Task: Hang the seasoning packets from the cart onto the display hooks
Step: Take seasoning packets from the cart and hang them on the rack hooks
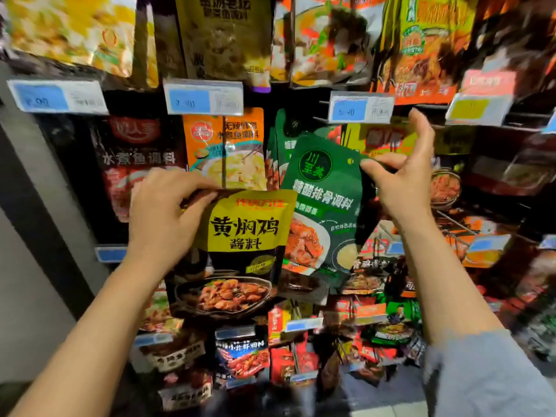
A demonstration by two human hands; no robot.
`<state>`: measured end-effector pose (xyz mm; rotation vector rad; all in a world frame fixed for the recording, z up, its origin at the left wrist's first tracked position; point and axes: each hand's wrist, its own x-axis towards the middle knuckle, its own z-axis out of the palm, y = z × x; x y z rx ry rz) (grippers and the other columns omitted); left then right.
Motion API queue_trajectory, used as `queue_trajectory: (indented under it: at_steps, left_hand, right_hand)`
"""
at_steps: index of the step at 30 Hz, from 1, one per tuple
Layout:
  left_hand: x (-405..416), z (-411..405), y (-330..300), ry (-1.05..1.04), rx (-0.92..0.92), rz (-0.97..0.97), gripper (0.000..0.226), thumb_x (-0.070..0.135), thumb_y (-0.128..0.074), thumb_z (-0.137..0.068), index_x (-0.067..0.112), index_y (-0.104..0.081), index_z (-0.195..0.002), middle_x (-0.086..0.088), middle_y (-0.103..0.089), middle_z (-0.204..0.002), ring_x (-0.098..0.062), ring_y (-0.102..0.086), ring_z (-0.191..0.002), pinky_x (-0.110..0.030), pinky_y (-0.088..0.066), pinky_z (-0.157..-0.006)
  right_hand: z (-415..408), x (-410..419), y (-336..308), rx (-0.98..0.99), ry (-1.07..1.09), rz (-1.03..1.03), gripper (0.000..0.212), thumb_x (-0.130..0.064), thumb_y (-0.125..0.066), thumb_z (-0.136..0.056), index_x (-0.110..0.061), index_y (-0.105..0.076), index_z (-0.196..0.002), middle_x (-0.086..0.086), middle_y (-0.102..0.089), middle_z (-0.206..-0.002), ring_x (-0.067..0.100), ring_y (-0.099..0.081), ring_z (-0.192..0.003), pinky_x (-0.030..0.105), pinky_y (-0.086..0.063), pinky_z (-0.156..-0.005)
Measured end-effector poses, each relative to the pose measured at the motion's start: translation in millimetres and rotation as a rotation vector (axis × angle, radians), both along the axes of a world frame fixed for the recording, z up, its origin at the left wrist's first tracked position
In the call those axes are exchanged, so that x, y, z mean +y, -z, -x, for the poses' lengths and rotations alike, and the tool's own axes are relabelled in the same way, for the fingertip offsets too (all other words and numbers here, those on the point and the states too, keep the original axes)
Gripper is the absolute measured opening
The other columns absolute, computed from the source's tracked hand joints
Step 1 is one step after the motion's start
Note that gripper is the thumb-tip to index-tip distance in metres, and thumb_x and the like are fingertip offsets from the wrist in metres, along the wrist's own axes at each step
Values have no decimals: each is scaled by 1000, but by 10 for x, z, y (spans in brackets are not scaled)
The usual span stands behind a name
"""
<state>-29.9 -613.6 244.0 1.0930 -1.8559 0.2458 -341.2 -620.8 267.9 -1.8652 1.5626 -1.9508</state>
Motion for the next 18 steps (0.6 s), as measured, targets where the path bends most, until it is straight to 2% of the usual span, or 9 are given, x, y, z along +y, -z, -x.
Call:
queue_trajectory:
  at_steps: [2,4,6,8,10,12,14,16,18]
  left_hand:
    - [-147,152,57,-24,-9,26,21,24,-60,-84,14,-73,-96,-5,-70,-93,-28,-58,-87,-36,-37,-77]
    - [-285,290,126,-33,-2,36,22,26,-59,-85,14,-73,-98,-5,-69,-94,-26,-58,-87,-30,-32,-76]
    - [-378,413,214,-48,24,47,22,26,-59,-85,13,-73,-97,-4,-70,-95,-22,-57,-88,-27,-29,-76]
    - [-435,518,268,-58,55,65,21,24,-61,-85,12,-73,-97,-5,-70,-95,-19,-54,-87,-25,-28,-75]
    - [-466,605,272,-62,47,77,20,22,-62,-85,11,-73,-98,-5,-69,-94,-18,-52,-87,-24,-28,-74]
    - [-493,643,238,-75,29,94,20,20,-62,-85,9,-72,-98,-4,-68,-95,-15,-52,-87,-24,-28,-74]
    - [-491,649,178,-89,44,111,20,21,-62,-85,11,-73,-99,1,-65,-94,-12,-50,-87,-25,-29,-75]
    - [-466,640,108,-83,59,134,19,21,-62,-85,12,-73,-99,5,-63,-94,-9,-49,-87,-27,-32,-76]
    - [-428,635,39,-83,55,161,20,20,-62,-86,12,-73,-100,0,-67,-95,-13,-52,-88,-32,-36,-79]
  right_hand:
    - [99,-208,11,-22,-56,25,83,4,-67,-79,-3,-17,-145,-61,-41,-90,22,-64,-81,44,-50,-91]
    - [187,-411,49,-66,-111,43,85,5,-66,-79,0,-14,-145,-59,-44,-86,17,-62,-78,42,-49,-92]
    - [272,-619,66,-112,-156,75,88,4,-69,-77,2,-13,-146,-36,-59,-85,13,-61,-77,39,-49,-92]
    - [320,-782,46,-138,-209,100,95,-1,-71,-74,-1,-10,-147,-18,-59,-94,8,-61,-74,36,-52,-88]
    - [354,-905,16,-165,-261,123,100,-5,-72,-71,-1,-8,-147,-5,-61,-81,4,-60,-68,29,-53,-79]
    - [376,-997,-25,-181,-293,156,101,-6,-73,-69,-1,-8,-146,-4,-58,-71,2,-59,-66,26,-52,-74]
    - [377,-1044,-80,-184,-334,181,101,-3,-73,-68,0,-8,-146,-2,-63,-76,3,-61,-67,27,-53,-72]
    - [385,-1063,-126,-197,-387,188,101,3,-71,-68,1,-5,-145,9,-69,-96,14,-68,-75,34,-56,-76]
    - [386,-1088,-157,-218,-446,176,101,6,-69,-67,0,-3,-144,22,-61,-119,25,-70,-90,44,-55,-84]
